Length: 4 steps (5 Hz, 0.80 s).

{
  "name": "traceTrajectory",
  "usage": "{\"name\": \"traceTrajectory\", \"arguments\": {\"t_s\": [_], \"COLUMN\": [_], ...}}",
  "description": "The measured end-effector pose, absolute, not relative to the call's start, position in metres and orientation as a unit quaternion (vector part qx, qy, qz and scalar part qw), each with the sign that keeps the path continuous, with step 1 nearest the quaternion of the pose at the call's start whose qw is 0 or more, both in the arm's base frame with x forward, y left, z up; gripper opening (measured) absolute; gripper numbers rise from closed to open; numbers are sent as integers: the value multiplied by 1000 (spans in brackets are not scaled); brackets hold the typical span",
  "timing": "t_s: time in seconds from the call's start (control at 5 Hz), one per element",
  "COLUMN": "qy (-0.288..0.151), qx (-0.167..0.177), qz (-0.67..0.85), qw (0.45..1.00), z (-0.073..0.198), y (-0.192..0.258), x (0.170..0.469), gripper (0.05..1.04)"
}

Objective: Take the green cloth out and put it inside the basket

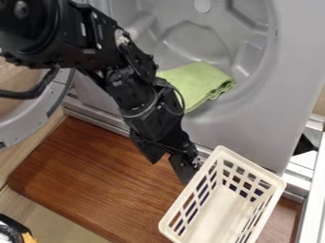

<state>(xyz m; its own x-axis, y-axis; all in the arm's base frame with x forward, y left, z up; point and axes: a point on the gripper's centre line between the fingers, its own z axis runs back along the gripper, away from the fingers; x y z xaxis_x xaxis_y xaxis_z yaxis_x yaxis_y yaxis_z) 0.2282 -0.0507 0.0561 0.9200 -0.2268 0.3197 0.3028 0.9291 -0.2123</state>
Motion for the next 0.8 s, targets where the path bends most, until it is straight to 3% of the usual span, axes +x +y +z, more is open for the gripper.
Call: {"name": "traceTrajectory", "arguments": {"t_s": [0.2,0.4,0.8], "qy": [-140,-163,-195], "qx": [-131,-132,-137], "qz": [-135,-102,-74], "qw": [972,972,968], "z": [53,62,69], "y": [-51,-37,-24], "x": [227,243,296], "gripper": [1001,1001,1001]}}
